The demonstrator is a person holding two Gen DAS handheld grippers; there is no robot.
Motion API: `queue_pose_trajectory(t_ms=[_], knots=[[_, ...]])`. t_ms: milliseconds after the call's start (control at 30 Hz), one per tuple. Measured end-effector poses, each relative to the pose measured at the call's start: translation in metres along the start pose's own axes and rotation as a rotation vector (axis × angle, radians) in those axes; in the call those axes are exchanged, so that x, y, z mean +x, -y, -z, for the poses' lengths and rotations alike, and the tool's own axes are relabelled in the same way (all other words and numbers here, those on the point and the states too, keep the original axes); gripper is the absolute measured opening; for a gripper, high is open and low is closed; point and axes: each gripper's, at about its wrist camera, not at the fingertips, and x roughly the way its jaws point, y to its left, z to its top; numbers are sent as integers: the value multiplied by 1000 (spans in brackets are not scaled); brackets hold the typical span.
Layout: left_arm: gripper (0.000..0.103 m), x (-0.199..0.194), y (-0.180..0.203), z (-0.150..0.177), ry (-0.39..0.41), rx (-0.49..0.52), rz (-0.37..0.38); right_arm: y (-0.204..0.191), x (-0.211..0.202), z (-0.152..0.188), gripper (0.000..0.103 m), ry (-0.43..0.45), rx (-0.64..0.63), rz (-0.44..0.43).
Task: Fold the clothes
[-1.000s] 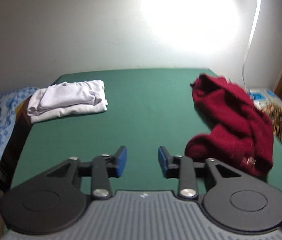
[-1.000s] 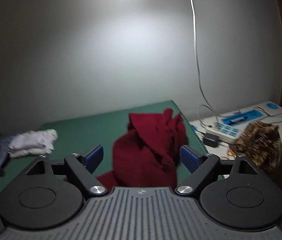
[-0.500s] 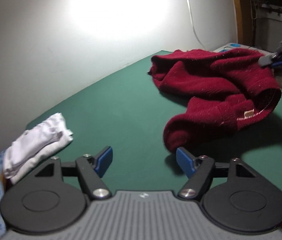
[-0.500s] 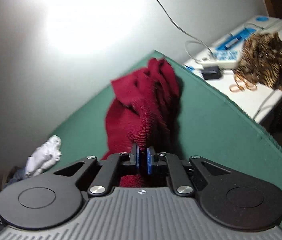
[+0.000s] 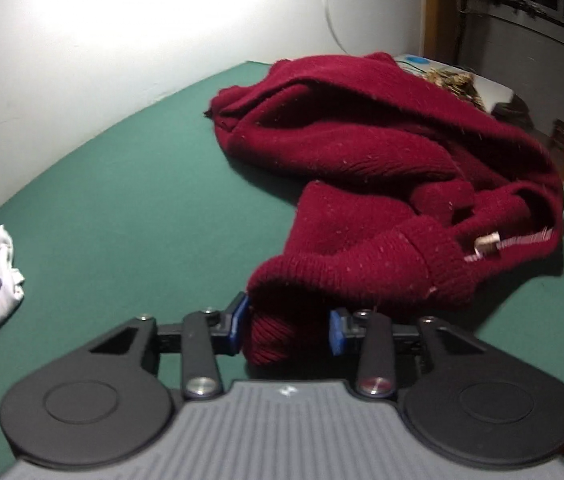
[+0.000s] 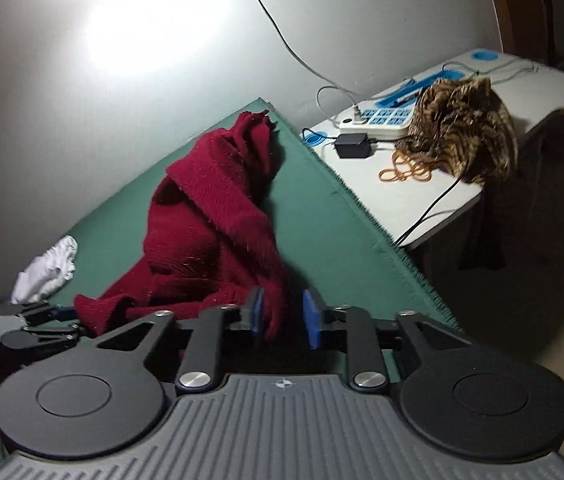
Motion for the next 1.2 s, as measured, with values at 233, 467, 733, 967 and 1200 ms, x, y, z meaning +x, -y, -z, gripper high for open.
queue_pose_trajectory(t_ms=[233,467,733,967,1200], knots=[[23,-36,31,12,64,-156,-98,-36,40,-20,72,45,-376,71],[7,-55,52,23,67,-278,-194,-38,94,-30,13,-102,-380,42],[6,-113,12,-13,248,-447,-251,-59,55,-81,13,53,-336,-20],[0,-225,-24,-47,557,-410,-306,-77,-5,-128,12,183,-61,-272],[47,-242,-55,-23,514,-262,-279,-105,-73,-127,11,364,75,-424]])
